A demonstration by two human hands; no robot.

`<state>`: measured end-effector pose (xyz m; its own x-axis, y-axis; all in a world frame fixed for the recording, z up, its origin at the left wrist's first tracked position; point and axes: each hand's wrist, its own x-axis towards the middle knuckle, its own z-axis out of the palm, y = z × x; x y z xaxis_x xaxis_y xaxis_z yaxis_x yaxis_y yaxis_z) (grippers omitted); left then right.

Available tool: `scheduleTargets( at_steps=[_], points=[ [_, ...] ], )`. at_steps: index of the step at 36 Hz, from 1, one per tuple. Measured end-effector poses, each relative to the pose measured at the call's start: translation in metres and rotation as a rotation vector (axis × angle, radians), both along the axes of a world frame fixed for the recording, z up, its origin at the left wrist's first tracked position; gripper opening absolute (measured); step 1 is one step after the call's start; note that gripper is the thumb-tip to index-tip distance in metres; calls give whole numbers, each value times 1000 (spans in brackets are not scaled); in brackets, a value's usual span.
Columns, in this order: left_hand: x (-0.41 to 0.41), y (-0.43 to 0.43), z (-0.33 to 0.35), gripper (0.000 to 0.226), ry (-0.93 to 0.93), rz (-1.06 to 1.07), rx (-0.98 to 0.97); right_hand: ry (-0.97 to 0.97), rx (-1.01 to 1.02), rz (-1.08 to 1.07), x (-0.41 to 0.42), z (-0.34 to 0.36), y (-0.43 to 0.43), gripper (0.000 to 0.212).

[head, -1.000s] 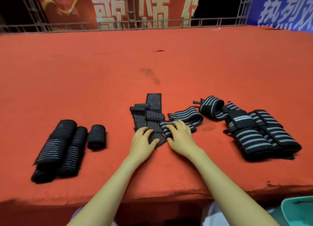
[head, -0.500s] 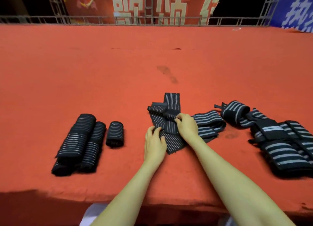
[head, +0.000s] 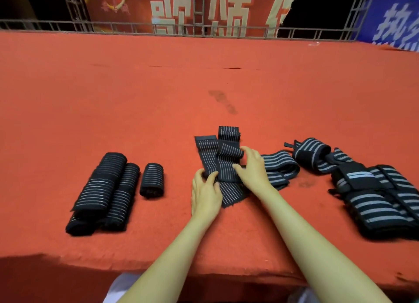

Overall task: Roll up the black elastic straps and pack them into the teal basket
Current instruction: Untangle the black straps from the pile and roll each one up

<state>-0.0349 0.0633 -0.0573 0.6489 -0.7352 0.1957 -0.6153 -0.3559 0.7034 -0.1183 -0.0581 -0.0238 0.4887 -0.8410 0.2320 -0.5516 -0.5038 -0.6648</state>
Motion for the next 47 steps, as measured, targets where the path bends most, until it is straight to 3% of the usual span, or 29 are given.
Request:
scheduleTargets(
  at_steps=[2, 5, 7, 9, 11, 12, 14, 16, 18, 21, 23, 26, 30, 36, 41, 47],
  points=[
    [0, -1, -1, 40, -5, -18, 11, 92, 3, 1, 7, -4, -5, 58],
    [2, -1, -2, 39, 2, -24, 16, 207, -62, -40, 17, -7, -17, 38],
    [2, -1, -3, 38, 2, -27, 4, 193, -84, -101, 24, -5, -25, 22],
    [3, -2, -5, 37, -27, -45, -20, 154, -63, -137, 30, -1, -32, 20],
    [3, -2, -7, 37, -55, -61, -26, 73, 34, -52, 34, 4, -39, 30],
    [3, -2, -8, 38, -57, -61, -24, 73, 98, 18, 35, 5, -41, 48],
    [4, -3, -7, 38, -45, -51, -25, 200, 137, 116, 37, 1, -45, 70],
    [4, -5, -6, 42, -25, -38, -26, 272, 80, 101, 37, -6, -49, 45],
    [5, -6, -6, 45, -22, -41, -18, 73, 67, -14, 36, -6, -49, 21],
    [5, -8, -8, 45, -39, -51, 17, -297, -4, -112, 33, 13, -41, 19],
    [5, -8, -7, 45, -29, -39, 13, -403, -112, -86, 29, 35, -31, 18],
    [7, -8, -5, 43, 30, -17, -41, -413, -209, -14, 21, 47, -9, 15],
    [6, -6, -6, 42, 194, 21, -172, -331, -234, -4, -7, 2, 14, 15],
    [5, -2, -2, 31, 167, -19, -297, -398, -351, 15, -26, -17, 49, 33],
    [5, 3, 4, 33, 280, -1, -308, -413, -127, -19, -35, -21, 64, 13],
    [4, 12, 5, 57, 227, -242, -386, -587, 79, 115, -52, 4, 74, 17]
  ],
)
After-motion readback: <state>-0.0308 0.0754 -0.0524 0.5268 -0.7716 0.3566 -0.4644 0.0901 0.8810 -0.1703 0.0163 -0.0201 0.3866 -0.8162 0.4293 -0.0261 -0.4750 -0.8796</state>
